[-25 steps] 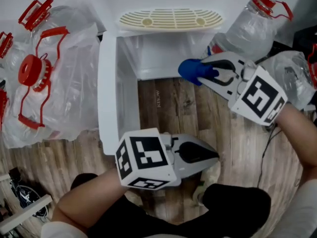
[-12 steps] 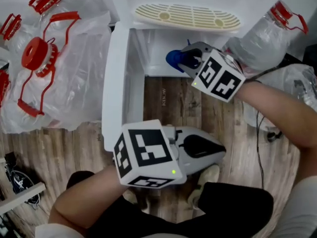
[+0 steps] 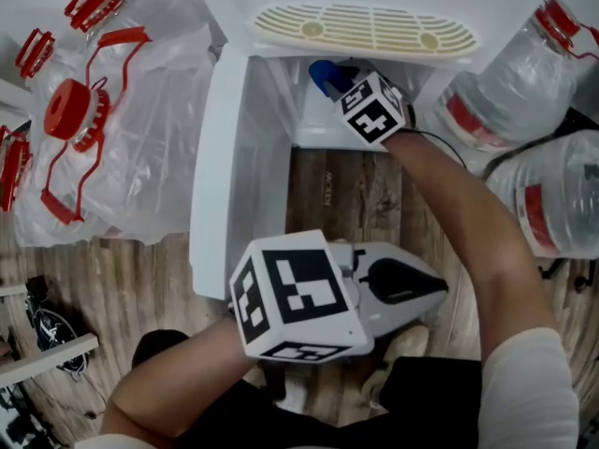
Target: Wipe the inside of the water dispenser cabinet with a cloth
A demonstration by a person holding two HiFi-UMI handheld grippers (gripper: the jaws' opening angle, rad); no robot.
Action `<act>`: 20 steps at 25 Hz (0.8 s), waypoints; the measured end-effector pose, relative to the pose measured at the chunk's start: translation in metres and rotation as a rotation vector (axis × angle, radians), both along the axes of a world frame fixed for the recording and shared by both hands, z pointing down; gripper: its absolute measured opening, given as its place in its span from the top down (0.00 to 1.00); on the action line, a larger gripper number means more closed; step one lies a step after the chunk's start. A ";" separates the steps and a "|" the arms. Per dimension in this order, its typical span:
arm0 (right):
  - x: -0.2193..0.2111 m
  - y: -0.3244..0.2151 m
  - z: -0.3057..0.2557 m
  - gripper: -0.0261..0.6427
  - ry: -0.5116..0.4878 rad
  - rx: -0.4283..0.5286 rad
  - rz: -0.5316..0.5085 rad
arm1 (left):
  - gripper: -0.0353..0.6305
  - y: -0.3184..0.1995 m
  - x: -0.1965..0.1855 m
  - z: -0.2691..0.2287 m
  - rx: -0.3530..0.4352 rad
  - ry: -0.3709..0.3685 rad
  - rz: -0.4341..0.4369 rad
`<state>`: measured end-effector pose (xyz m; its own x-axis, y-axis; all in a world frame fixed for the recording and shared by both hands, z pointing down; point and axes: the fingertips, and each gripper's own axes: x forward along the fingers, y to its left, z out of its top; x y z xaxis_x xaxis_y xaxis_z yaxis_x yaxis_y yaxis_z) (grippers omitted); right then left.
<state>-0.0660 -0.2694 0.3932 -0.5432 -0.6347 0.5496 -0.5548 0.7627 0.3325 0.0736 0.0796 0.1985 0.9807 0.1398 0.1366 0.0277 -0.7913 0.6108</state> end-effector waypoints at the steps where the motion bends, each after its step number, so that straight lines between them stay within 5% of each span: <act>1: 0.000 -0.007 0.007 0.83 -0.001 -0.006 0.005 | 0.95 0.001 0.004 0.005 -0.017 -0.007 0.010; 5: 0.004 -0.031 0.024 0.83 -0.049 -0.028 0.046 | 0.95 0.001 0.023 0.032 -0.061 -0.012 0.138; 9: -0.002 -0.049 0.032 0.83 -0.111 -0.031 0.073 | 0.95 -0.034 0.029 0.075 -0.076 0.010 0.056; 11: -0.007 -0.054 0.034 0.83 -0.135 -0.024 0.067 | 0.95 -0.045 0.027 0.100 -0.066 -0.037 0.026; 15: -0.013 -0.061 0.036 0.83 -0.158 -0.008 0.070 | 0.95 -0.063 0.028 0.139 -0.043 -0.151 0.052; 20: -0.025 -0.063 0.049 0.83 -0.168 -0.019 0.043 | 0.95 -0.067 0.022 0.151 -0.051 -0.164 0.046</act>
<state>-0.0912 -0.3328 0.4420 -0.6009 -0.6499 0.4653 -0.6336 0.7422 0.2184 0.0952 0.0131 0.3494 0.9384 0.1944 0.2857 -0.0402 -0.7597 0.6491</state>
